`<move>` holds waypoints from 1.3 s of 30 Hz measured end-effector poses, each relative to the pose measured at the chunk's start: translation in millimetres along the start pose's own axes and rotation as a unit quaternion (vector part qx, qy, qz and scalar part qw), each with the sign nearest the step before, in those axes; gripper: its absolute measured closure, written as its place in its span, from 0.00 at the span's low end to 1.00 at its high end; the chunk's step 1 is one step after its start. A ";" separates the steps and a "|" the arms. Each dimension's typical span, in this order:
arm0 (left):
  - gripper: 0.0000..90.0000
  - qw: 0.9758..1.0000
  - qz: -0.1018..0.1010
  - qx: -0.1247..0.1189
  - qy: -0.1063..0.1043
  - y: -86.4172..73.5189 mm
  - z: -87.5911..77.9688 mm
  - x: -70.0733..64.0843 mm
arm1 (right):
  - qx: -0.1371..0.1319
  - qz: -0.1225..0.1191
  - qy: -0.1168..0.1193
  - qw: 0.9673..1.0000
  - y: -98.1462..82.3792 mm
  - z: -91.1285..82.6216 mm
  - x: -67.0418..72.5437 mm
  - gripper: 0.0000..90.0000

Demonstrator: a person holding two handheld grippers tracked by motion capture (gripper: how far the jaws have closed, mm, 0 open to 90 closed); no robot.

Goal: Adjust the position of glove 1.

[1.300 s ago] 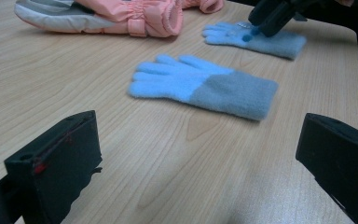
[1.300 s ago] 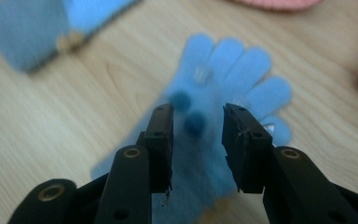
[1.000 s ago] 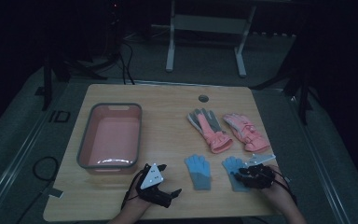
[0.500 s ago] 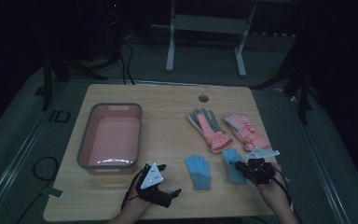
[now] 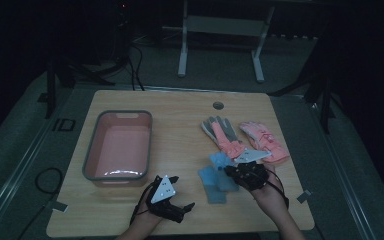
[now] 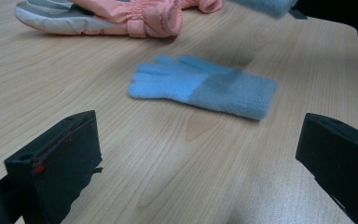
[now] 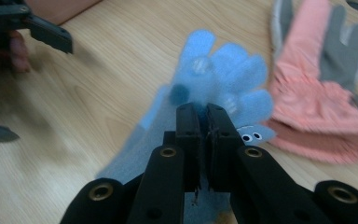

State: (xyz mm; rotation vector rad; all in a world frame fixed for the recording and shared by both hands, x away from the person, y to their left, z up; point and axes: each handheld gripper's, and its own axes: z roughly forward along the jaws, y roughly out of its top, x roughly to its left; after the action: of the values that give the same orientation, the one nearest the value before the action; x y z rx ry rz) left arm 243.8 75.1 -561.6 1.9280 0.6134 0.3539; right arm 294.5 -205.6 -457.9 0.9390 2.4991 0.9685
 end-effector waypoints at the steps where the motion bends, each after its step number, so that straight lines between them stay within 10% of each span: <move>1: 0.00 1.000 0.000 0.000 0.000 0.0 0.0 -0.1 | 0.001 0.002 0.006 1.000 1.6 2.5 2.5 0.95; 27: 0.00 1.000 0.000 0.001 -0.005 0.0 0.1 -0.4 | 0.082 0.000 0.031 0.996 -19.5 63.0 19.7 0.92; 39: 0.00 1.000 0.004 0.005 0.001 1.0 1.8 -2.0 | 0.071 0.004 0.048 0.996 -22.2 57.0 17.0 0.56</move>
State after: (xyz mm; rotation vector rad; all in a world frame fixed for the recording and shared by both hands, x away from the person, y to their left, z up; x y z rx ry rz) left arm 243.3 72.3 -561.4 1.9411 0.6098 0.3590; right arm 299.0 -178.7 -515.3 0.9663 2.6773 0.8665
